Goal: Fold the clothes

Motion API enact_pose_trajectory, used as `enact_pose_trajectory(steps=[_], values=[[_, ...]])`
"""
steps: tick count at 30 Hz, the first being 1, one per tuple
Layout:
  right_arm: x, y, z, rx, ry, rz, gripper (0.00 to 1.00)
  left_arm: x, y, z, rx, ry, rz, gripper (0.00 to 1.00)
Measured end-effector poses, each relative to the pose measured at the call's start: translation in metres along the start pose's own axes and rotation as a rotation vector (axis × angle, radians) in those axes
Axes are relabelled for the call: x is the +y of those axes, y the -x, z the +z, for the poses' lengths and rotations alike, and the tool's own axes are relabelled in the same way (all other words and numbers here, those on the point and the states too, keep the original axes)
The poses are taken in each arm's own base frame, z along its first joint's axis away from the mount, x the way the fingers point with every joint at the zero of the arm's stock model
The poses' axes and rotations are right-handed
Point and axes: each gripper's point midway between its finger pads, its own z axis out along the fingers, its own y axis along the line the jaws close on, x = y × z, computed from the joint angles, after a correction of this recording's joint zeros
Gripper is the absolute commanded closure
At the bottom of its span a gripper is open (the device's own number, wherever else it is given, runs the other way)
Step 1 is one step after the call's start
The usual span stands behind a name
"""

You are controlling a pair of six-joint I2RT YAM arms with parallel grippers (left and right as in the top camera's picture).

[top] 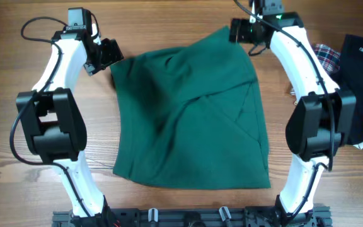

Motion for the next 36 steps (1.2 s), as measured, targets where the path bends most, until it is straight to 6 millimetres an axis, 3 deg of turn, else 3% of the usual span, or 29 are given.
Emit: enact_pose_trajectory(steps=[3, 7, 14, 21, 25, 36], values=[[0.018, 0.018, -0.003, -0.065, 0.106, -0.029, 0.0, 0.004, -0.01, -0.001, 0.042, 0.015, -0.009, 0.18], [0.039, 0.032, 0.0, -0.122, 0.228, -0.034, 0.0, 0.0, -0.001, 0.0, 0.004, -0.001, -0.001, 0.22], [0.042, 0.0, 0.067, -0.034, 0.26, 0.005, 0.0, -0.004, 0.008, 0.002, -0.029, -0.02, 0.006, 0.22], [0.04, 0.005, 0.077, -0.063, 0.249, 0.017, 0.0, 0.0, -0.001, 0.028, 0.022, -0.025, -0.003, 0.22], [0.034, -0.012, 0.099, -0.019, 0.23, 0.024, 0.0, -0.001, -0.009, 0.039, 0.06, -0.051, -0.013, 0.24], [0.03, -0.021, 0.123, -0.014, 0.217, 0.026, 0.0, -0.015, -0.016, 0.042, 0.077, -0.072, 0.002, 0.23]])
